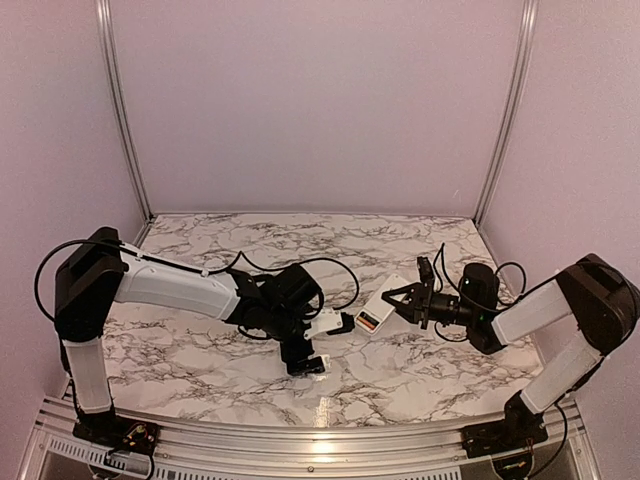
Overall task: Load the batteries into the remote control
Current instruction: Pick up the battery cover from the center of the board.
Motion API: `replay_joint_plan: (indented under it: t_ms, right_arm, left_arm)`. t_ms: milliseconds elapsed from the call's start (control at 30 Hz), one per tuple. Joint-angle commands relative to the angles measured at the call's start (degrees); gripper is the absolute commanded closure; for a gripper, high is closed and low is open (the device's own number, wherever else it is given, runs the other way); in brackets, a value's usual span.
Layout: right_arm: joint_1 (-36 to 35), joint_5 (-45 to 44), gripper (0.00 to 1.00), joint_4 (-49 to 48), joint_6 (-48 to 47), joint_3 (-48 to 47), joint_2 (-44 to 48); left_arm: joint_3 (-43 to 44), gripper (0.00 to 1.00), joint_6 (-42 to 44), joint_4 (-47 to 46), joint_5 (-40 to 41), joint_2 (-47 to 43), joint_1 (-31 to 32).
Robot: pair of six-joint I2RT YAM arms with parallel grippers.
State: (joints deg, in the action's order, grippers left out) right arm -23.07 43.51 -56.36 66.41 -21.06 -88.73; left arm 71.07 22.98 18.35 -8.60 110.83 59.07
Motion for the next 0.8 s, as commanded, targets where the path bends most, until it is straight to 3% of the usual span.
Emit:
replay_joint_plan:
  t_ms: [0,200,433,667,767]
  right_arm:
    - [0.74,1.22,1.00,-0.89,-0.83,0.14,1.24]
    - [0.92,1.30,1.00,-1.29,-0.67,0.40,0.90]
    - [0.97,1.23,1.00,-2.11,-0.35,0.49,0.15]
    - [0.92,1.21,1.00,-2.74,-0.19,0.41,-0.47]
    - [0.86,0.71,1.00,-3.44,0.14,0.40,-0.82]
  left_arm:
    - [0.67,0.01,3.63,-1.38,-4.72,2.86,-1.57]
    - [0.14,0.05,3.49,-2.62,-8.43,4.58,-1.52]
    - [-0.59,0.16,3.77,-3.85,-6.49,5.74,-0.55]
    - [-0.87,0.42,2.89,-1.78,-6.56,6.74,-0.45]
    - [-3.09,0.49,-0.25,-4.39,-5.28,4.04,0.13]
